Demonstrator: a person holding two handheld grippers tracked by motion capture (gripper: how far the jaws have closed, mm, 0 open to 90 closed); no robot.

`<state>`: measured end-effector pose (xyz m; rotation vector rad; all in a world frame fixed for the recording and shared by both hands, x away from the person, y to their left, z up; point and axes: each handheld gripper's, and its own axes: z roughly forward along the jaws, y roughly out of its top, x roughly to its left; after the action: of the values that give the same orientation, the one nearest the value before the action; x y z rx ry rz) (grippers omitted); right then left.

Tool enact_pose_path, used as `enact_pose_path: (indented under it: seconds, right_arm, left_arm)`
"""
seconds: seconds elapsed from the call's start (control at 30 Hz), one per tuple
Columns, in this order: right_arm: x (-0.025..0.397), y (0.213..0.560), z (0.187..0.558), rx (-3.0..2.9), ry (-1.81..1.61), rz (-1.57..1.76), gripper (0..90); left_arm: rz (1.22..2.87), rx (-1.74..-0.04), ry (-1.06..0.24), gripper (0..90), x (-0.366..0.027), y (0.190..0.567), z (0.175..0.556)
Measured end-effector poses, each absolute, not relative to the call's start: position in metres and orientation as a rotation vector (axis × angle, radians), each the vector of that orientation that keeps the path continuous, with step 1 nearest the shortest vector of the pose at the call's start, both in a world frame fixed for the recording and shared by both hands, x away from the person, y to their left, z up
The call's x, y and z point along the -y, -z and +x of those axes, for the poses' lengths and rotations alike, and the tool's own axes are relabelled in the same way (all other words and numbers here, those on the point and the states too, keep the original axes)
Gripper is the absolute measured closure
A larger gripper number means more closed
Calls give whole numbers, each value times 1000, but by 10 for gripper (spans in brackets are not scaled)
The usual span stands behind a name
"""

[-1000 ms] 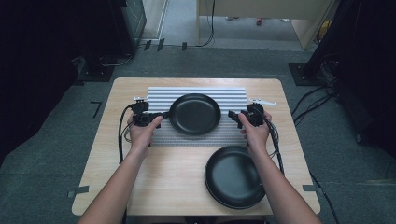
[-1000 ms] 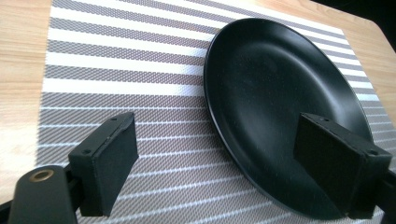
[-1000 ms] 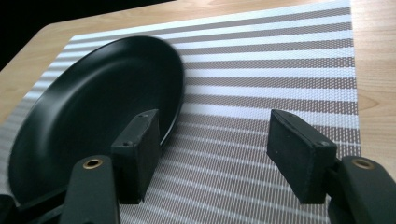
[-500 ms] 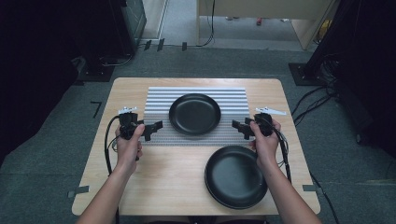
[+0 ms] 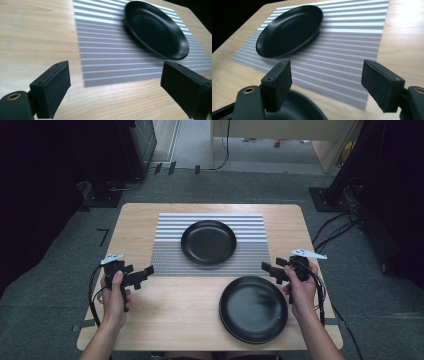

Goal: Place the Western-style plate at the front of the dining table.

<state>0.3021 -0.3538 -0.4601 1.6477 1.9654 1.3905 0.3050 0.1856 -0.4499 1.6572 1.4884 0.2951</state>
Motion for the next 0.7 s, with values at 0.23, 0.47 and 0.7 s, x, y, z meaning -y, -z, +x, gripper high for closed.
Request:
enact_pose_path:
  seconds: [0.23,0.47,0.7]
  right_arm:
    - [375,471,280,-1949,-1395,1681,228]
    - [397,478,259,-1922,-1379,1709,226]
    - [419,488,233,-1905,-1362,1736,221]
  left_arm:
    - [1622,-1531,-349,87,-213,460,286]
    - [1572,-1581,-358,87,-242,473,267]
    - [1573,-1602,-379,87,-257,484,247]
